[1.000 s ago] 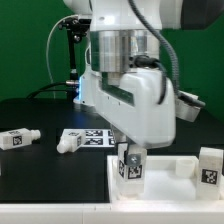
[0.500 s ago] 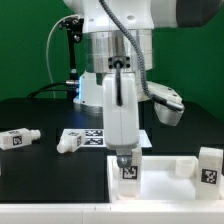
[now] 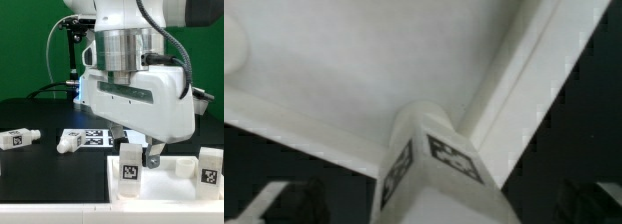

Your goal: Assemble square table

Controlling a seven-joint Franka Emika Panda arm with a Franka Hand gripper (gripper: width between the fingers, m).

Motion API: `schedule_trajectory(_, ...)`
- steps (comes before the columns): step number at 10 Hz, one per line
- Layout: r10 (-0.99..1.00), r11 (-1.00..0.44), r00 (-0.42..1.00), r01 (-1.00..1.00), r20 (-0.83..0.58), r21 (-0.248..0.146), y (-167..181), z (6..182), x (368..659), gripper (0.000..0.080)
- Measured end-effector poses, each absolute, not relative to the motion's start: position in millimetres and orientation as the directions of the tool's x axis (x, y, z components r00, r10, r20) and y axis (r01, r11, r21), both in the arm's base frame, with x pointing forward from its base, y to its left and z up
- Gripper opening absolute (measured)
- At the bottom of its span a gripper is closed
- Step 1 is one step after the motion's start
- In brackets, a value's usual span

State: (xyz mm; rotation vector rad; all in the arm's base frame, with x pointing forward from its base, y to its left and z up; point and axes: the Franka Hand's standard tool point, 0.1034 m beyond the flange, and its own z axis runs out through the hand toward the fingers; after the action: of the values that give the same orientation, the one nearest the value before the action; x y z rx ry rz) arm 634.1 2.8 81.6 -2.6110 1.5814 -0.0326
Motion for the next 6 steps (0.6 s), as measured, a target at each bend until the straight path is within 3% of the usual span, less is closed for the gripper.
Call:
schedule_trajectory(3,-0.765,-0.641,0.644,-0.762,-0.007,-0.088,2.0,81.3,634.0,0.0649)
schedule_trajectory(5,-0.454,-0.89,0.889,-0.45,0.058,-0.075,6.7,82.8,639.4,0.0649)
schedule_trajectory(6,-0.418,-0.908,0.905,-0.413,0.083,-0.074,6.8,79.4,636.6,0.0649)
